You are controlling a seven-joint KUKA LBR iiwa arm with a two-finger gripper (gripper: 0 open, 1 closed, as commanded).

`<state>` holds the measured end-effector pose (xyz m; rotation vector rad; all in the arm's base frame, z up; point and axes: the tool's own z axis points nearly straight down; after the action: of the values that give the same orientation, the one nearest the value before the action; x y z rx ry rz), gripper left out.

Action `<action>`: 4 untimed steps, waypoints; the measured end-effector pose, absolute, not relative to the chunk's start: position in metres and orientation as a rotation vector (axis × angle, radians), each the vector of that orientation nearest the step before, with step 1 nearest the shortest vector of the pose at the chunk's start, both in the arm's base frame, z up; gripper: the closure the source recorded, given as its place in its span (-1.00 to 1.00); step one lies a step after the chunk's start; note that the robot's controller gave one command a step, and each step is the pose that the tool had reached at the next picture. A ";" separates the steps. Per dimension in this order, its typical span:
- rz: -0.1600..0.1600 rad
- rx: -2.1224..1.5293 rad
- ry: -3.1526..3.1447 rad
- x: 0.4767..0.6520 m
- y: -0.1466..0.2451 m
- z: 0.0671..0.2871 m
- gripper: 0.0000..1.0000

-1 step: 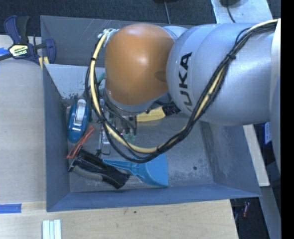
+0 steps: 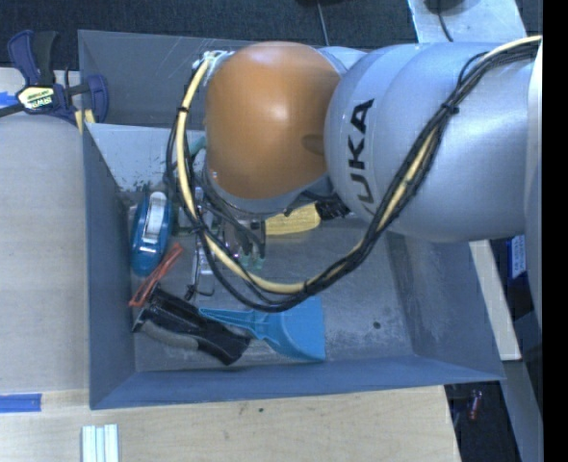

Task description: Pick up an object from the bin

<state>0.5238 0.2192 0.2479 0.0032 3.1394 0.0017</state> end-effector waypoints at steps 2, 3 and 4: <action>0.014 0.462 3.093 0.498 0.175 0.156 -1.00; 0.001 0.192 3.141 0.492 0.166 0.080 -1.00; 0.015 0.555 3.079 0.483 0.196 0.070 -1.00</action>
Offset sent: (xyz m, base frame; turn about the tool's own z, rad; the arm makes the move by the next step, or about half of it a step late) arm -0.0268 -0.0438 -0.0918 0.2950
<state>0.4834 0.1963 0.0705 0.5553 3.0790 0.0153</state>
